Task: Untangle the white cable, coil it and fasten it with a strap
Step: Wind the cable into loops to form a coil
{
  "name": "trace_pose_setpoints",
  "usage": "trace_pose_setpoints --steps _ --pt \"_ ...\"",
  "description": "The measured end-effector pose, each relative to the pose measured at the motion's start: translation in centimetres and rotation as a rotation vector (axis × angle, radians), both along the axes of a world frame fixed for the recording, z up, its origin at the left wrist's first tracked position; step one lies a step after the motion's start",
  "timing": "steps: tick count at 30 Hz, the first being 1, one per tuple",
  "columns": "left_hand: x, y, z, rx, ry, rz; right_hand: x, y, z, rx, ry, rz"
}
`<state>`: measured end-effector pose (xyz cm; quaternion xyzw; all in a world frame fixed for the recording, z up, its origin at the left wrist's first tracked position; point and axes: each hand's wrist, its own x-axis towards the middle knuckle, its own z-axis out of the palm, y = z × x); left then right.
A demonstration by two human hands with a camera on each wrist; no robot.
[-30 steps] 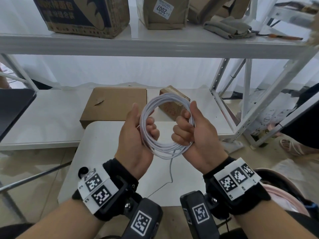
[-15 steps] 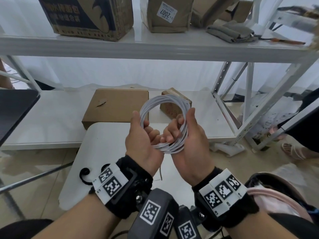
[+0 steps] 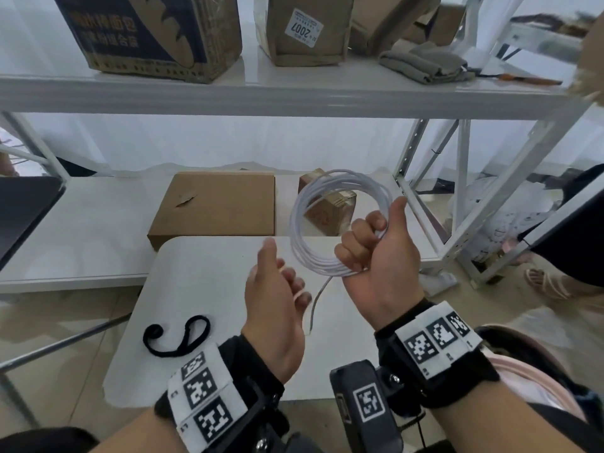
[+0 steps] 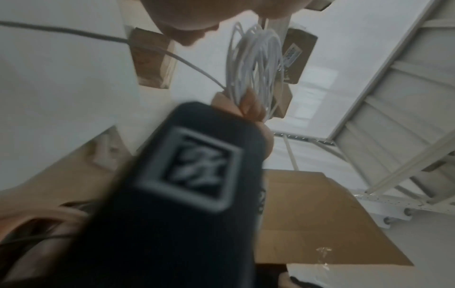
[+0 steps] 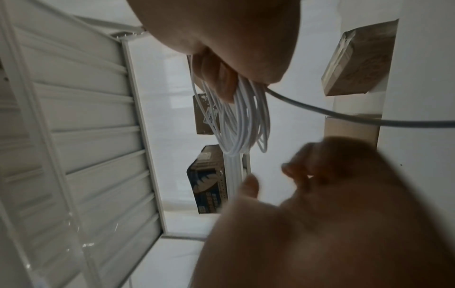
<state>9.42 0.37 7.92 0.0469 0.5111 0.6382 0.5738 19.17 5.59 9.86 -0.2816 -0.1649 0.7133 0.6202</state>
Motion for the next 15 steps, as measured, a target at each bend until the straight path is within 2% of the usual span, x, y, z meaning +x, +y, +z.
trace_pose_setpoints --steps 4,6,8,11,13,15 --pt "-0.1 -1.6 -1.5 -0.208 -0.133 -0.410 0.3 0.2 0.0 -0.009 0.033 0.024" --pt "-0.2 -1.7 -1.4 -0.206 -0.212 -0.503 0.1 -0.2 0.1 0.000 0.031 0.067" --pt "-0.8 -1.2 -1.2 -0.154 -0.288 -0.507 -0.1 -0.5 0.2 0.011 0.031 0.109" --pt "-2.4 -0.1 -0.5 -0.055 -0.375 -0.396 -0.1 -1.0 0.3 0.006 0.024 0.189" --pt "-3.7 0.6 -0.1 -0.012 -0.345 -0.304 0.1 -1.2 0.3 -0.002 0.009 0.235" --pt "-5.0 1.4 0.1 0.016 -0.223 -0.247 0.4 -1.3 0.5 0.000 -0.021 0.273"
